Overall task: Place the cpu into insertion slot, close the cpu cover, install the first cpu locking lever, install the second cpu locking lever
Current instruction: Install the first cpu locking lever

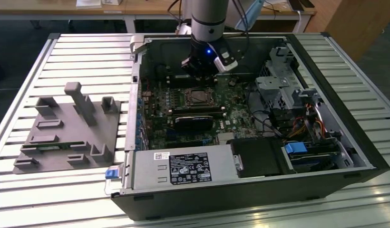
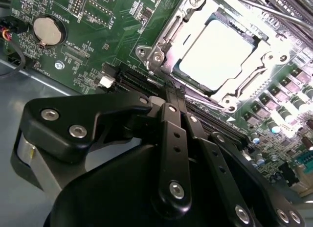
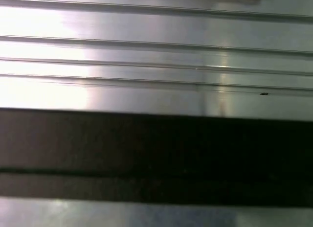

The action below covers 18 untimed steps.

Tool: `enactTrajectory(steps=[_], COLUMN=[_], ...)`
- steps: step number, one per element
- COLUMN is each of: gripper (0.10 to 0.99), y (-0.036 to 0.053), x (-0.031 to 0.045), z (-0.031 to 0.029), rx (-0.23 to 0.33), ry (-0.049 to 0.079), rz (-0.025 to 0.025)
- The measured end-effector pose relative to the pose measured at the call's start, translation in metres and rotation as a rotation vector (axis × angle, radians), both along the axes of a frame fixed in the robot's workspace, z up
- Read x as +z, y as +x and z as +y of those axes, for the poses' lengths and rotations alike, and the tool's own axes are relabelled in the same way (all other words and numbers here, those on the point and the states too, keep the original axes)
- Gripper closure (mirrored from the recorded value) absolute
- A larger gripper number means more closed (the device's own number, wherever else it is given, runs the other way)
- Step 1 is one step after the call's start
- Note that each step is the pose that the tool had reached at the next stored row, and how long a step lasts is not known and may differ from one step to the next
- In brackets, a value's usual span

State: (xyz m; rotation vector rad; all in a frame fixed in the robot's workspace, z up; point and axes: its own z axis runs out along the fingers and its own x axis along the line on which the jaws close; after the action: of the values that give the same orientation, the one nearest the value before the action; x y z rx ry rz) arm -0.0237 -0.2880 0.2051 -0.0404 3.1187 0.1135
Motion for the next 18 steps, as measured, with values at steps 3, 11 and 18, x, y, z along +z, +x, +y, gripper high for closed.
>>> enactTrajectory(steps=[3, 11, 18], gripper=[0.980, 0.980, 0.980], y=[0.0002, 0.0005, 0.0010], x=[-0.0019, -0.0041, -0.0043], z=[0.0001, 0.0003, 0.0010], rx=[0.000, 0.000, 0.000], ry=[-0.005, -0.015, -0.031], rz=[0.0001, 0.0002, 0.0001])
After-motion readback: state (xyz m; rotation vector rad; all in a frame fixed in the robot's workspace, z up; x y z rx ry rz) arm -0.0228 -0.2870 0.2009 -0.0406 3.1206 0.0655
